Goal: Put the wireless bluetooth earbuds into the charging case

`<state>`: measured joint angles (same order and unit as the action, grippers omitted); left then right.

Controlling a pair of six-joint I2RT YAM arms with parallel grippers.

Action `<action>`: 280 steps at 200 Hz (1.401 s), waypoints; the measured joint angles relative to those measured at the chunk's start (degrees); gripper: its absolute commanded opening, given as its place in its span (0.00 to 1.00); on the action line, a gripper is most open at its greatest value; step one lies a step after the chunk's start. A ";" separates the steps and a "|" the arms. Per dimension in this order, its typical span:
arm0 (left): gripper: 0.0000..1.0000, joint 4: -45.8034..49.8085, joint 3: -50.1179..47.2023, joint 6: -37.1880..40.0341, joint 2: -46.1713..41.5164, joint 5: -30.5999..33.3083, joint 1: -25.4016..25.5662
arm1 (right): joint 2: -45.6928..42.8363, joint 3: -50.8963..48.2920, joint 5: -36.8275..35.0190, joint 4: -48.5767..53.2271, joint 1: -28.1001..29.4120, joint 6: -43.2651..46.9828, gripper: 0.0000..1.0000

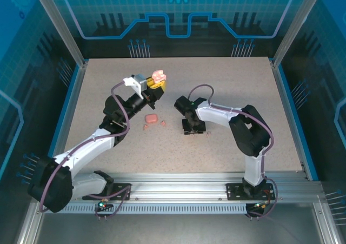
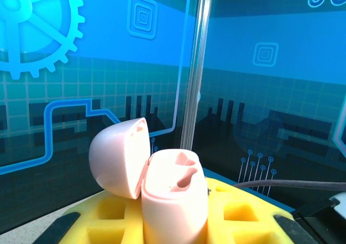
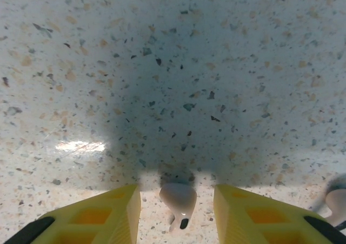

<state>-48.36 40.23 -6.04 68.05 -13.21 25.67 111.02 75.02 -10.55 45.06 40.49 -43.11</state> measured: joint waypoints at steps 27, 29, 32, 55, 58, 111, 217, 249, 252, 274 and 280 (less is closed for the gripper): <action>0.00 0.00 0.00 0.04 0.00 0.00 0.07 | 0.76 0.09 0.00 0.04 -0.02 -0.20 0.38; 0.00 0.00 0.00 0.04 0.00 -0.02 0.07 | 0.81 0.11 0.00 0.02 -0.02 -0.24 0.38; 0.00 -0.02 0.00 0.07 0.00 0.00 0.07 | 0.87 0.11 0.02 -0.02 -0.02 -0.24 0.37; 0.00 0.00 0.00 0.15 0.00 -0.02 0.11 | 1.09 0.50 0.00 0.07 -0.02 -0.39 0.36; 0.00 0.00 0.00 0.15 0.00 -0.02 0.11 | 1.14 0.50 0.00 0.07 -0.02 -0.44 0.36; 0.00 0.00 -0.28 0.17 0.00 -0.02 0.17 | 1.42 0.81 0.33 -0.07 -0.02 -0.63 0.29; 0.00 0.00 -0.28 0.20 0.02 -0.04 0.66 | 0.63 -0.24 0.92 -1.46 -0.15 -0.63 0.17; 0.00 0.02 -0.28 0.37 0.02 -0.04 0.81 | -0.50 -1.66 1.31 -2.82 -0.42 -0.61 0.17; 0.00 0.02 -0.28 0.37 0.02 -0.04 0.81 | -0.59 -1.81 1.31 -2.91 -0.42 -0.63 0.17; 0.00 0.02 -0.28 0.42 0.02 -0.04 0.87 | -1.79 -2.75 1.29 -3.02 -0.76 -0.63 0.17; 0.00 0.02 -0.28 0.44 0.02 -0.04 0.87 | -2.40 -3.02 1.14 -3.02 -0.85 -0.63 0.17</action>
<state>-48.34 39.94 -5.61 68.07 -13.26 26.55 108.62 72.01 -9.41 42.04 39.64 -43.75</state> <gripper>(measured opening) 0.208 0.171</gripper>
